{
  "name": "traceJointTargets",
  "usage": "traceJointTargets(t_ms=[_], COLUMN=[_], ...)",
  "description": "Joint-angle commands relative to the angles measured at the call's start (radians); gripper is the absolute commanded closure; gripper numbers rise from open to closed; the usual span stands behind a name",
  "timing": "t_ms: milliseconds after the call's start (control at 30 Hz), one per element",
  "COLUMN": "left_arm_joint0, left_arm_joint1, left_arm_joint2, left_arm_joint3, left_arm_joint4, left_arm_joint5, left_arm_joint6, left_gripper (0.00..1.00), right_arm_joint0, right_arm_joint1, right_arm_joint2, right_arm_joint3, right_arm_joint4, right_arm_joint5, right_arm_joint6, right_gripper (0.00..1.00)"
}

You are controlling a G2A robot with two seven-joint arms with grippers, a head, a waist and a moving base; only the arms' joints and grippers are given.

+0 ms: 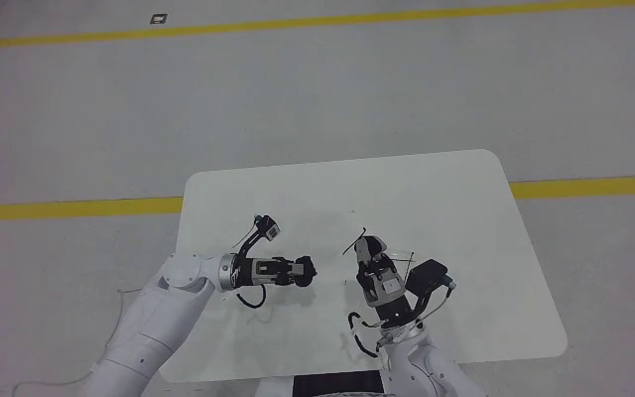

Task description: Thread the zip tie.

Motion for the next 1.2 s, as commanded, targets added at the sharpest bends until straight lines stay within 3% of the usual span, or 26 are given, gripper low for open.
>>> traceJointTargets(t_ms=[0,200,367,567,800,1033,1167], left_arm_joint0=[-0.002,-0.002,-0.003,0.001,0.030,0.047,0.047], left_arm_joint1=[-0.001,-0.001,-0.001,-0.004,-0.022,-0.054,-0.055], left_arm_joint2=[0.005,0.005,0.000,-0.043,-0.099,-0.139,-0.140], left_arm_joint3=[-0.002,-0.002,-0.030,-0.076,-0.124,-0.132,-0.132], left_arm_joint4=[-0.006,-0.006,0.017,0.041,0.075,0.089,0.090], left_arm_joint5=[0.000,0.000,0.000,0.000,0.000,0.000,0.000], left_arm_joint6=[-0.006,-0.006,0.051,0.046,0.021,-0.017,-0.018], left_gripper=[1.00,1.00,1.00,1.00,1.00,1.00,1.00], right_arm_joint0=[0.000,0.000,0.007,-0.009,-0.021,-0.019,-0.009], right_arm_joint1=[0.000,0.000,0.000,0.002,0.005,0.006,0.005], right_arm_joint2=[0.000,0.000,-0.009,-0.026,-0.035,-0.036,-0.044], right_arm_joint3=[0.000,0.000,-0.002,-0.013,-0.022,-0.023,-0.022], right_arm_joint4=[0.000,0.000,-0.015,-0.019,0.000,-0.005,-0.001], right_arm_joint5=[0.000,0.000,-0.002,-0.020,-0.042,-0.048,-0.054], right_arm_joint6=[0.000,0.000,0.014,0.016,0.036,0.038,0.049], right_gripper=[1.00,1.00,1.00,1.00,1.00,1.00,1.00])
